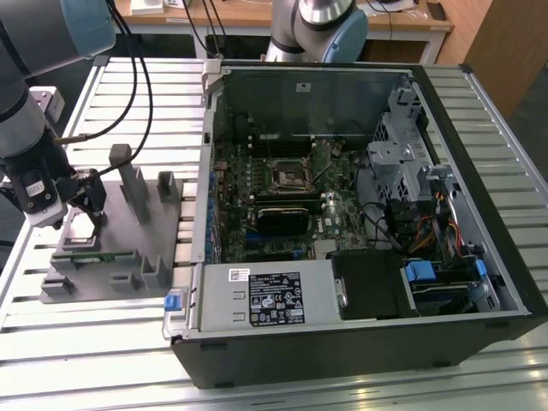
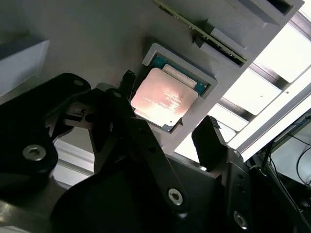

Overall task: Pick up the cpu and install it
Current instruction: 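Pick up the cpu and move it towards the insertion slot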

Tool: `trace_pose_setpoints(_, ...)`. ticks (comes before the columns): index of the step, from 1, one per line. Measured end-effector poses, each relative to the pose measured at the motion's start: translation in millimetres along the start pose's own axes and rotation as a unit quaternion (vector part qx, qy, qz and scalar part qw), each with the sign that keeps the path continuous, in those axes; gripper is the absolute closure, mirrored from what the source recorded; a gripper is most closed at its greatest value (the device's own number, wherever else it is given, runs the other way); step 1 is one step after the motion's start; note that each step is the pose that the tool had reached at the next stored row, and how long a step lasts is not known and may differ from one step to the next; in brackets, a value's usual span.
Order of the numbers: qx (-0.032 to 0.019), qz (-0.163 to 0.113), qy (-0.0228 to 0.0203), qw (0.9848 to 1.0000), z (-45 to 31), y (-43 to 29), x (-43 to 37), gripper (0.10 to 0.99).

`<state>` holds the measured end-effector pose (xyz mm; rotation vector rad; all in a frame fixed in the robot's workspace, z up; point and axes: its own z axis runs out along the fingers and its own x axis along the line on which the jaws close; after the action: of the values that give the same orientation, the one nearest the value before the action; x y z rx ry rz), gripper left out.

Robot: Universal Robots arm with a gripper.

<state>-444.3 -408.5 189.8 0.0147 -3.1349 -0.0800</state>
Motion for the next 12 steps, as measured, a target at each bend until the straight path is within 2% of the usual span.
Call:
trace_pose_setpoints(4,0.0000,0.000,0.0000,1.0000,1.4,0.4,-0.6,0.345)
trace_pose_setpoints(5,0.0000,0.000,0.0000,1.0000,1.8,0.4,-0.7,0.416)
trace_pose_setpoints(12,0.0004,0.000,0.0000,1.0000,3.4,0.3,-1.1,0.416)
